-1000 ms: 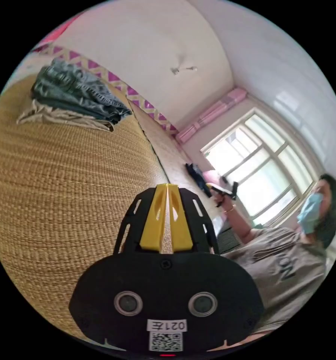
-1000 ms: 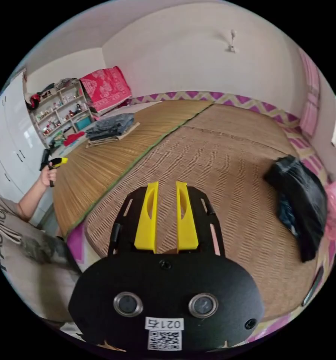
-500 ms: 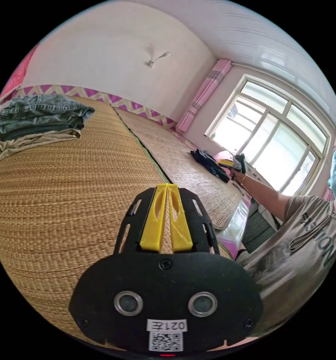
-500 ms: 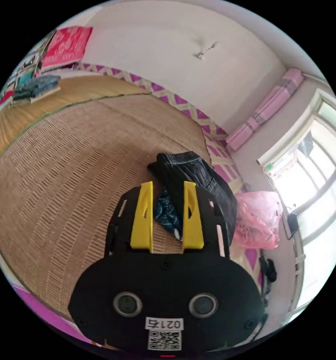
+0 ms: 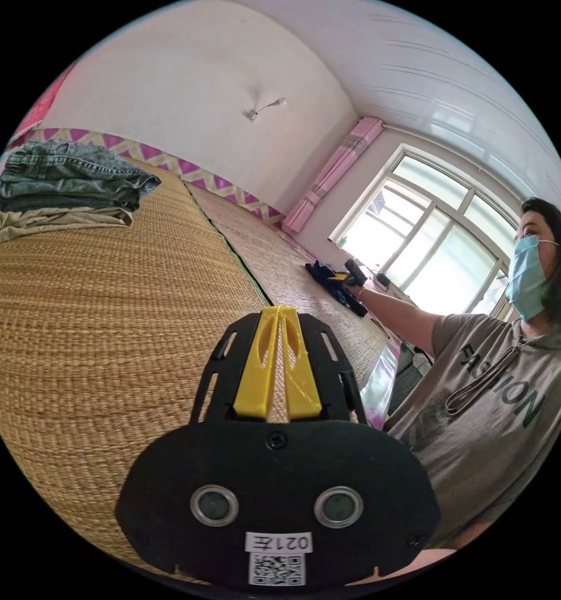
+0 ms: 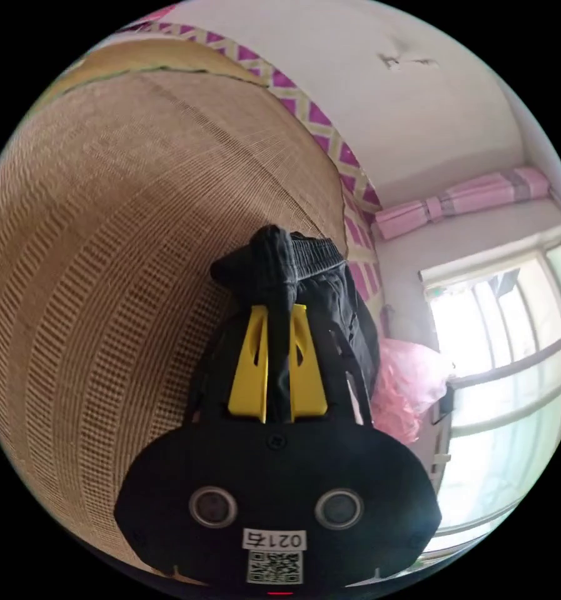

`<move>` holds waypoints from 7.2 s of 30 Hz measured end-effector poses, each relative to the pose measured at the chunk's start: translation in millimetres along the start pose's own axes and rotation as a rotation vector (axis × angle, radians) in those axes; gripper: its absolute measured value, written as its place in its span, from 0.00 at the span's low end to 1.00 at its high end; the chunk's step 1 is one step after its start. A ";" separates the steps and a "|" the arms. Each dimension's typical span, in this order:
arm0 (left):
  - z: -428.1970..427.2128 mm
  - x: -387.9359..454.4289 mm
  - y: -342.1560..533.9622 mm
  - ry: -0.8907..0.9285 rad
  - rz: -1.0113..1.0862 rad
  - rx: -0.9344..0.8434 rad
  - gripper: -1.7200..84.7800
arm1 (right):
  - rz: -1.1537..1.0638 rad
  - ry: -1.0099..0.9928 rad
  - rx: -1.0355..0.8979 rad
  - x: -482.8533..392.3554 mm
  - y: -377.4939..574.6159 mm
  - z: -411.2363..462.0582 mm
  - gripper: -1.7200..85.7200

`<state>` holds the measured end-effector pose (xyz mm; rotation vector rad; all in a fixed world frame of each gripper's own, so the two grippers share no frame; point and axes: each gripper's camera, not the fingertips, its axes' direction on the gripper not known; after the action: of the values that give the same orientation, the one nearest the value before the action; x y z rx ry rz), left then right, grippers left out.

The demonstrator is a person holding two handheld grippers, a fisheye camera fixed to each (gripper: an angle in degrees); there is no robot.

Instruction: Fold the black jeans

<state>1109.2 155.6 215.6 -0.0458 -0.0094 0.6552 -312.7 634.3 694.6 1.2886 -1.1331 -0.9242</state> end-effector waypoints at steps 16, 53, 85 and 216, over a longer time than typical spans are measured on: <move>12.7 12.2 -16.4 0.035 0.037 -0.005 0.01 | 0.611 -0.561 0.343 286.4 152.6 -160.2 0.04; -61.1 -164.1 56.4 0.412 -0.485 0.269 0.14 | -0.239 -1.037 0.620 -101.3 -141.7 -359.5 0.09; -190.7 -114.8 37.7 -0.231 -0.526 0.084 0.01 | 0.169 -1.862 0.461 -156.1 -222.3 -202.4 0.02; 76.9 -114.4 -217.2 -0.432 0.350 -0.453 0.13 | -0.231 -0.738 0.438 -243.7 -196.1 100.1 0.16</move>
<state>1148.9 -83.1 303.0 -0.3478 -0.5777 0.9926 -448.9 827.9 466.9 1.4919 -1.8607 -1.4450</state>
